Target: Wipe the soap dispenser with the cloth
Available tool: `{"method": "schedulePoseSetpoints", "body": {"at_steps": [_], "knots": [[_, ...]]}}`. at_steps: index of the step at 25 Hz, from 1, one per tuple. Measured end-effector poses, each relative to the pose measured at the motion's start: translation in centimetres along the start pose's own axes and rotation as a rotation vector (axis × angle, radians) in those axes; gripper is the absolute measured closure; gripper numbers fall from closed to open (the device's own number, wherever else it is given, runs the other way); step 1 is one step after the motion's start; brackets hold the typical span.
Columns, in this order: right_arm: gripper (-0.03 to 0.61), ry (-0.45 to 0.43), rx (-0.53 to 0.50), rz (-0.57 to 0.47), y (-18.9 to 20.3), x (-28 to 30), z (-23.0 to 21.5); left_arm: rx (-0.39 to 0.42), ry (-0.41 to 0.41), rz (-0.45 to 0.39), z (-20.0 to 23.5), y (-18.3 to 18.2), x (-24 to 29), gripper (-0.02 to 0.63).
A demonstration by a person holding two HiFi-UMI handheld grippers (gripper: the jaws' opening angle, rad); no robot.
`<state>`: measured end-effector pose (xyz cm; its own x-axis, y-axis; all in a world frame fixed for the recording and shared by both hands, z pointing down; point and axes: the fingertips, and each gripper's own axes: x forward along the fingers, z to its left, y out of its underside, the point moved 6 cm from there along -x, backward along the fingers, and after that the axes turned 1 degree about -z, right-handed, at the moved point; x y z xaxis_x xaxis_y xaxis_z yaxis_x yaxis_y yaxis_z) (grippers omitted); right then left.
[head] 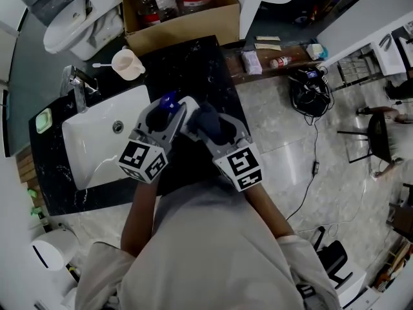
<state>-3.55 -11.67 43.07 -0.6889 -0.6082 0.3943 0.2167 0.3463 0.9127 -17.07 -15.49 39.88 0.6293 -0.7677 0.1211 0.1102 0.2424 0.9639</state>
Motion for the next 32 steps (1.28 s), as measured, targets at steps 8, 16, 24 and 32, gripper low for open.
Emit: {"method": "schedulePoseSetpoints", "body": {"at_steps": [8,16,24,32], "knots": [[0.402,0.009,-0.010,0.038,1.4,-0.1,-0.5,-0.004,0.006,-0.001,0.0,0.0,-0.1,0.476],[0.402,0.006,0.012,0.099,3.0,-0.3,-0.7,0.001,0.007,0.001,-0.1,0.0,-0.1,0.476],[0.402,0.012,0.020,0.137,3.9,-0.4,-0.9,0.002,0.011,0.001,-0.3,-0.1,-0.1,0.475],[0.401,0.013,0.018,0.144,4.1,-0.3,-0.9,0.007,0.014,0.001,-0.4,-0.1,-0.1,0.475]]}}
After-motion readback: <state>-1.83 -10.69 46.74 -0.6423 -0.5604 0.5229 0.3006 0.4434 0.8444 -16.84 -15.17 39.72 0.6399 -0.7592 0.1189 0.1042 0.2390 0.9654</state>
